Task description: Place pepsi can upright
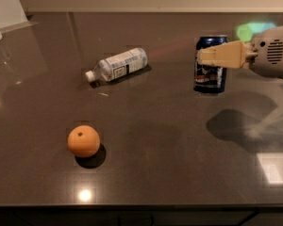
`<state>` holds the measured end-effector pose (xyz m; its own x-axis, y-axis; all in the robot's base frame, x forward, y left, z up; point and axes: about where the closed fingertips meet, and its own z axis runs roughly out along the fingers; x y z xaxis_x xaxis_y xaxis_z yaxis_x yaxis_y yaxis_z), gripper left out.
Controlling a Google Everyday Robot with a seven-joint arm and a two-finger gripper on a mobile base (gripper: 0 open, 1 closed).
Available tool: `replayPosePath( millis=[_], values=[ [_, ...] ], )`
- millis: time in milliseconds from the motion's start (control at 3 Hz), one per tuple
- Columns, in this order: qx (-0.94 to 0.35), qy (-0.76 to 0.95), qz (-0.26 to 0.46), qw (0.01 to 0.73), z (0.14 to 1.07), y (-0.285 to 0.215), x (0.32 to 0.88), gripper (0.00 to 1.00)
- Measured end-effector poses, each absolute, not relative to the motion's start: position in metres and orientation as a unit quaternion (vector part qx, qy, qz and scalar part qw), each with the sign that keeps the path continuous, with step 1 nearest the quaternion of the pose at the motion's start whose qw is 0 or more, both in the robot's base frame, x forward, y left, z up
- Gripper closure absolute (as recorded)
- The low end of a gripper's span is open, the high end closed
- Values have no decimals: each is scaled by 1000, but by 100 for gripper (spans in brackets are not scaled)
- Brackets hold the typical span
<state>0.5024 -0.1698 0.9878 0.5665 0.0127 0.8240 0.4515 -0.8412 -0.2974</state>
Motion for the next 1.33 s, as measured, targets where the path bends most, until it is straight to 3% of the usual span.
replayPosePath(
  millis=[1000, 1333],
  values=[
    [-790, -179, -479, 338, 956, -207, 524, 100],
    [-772, -209, -497, 337, 948, -213, 522, 100]
  ],
)
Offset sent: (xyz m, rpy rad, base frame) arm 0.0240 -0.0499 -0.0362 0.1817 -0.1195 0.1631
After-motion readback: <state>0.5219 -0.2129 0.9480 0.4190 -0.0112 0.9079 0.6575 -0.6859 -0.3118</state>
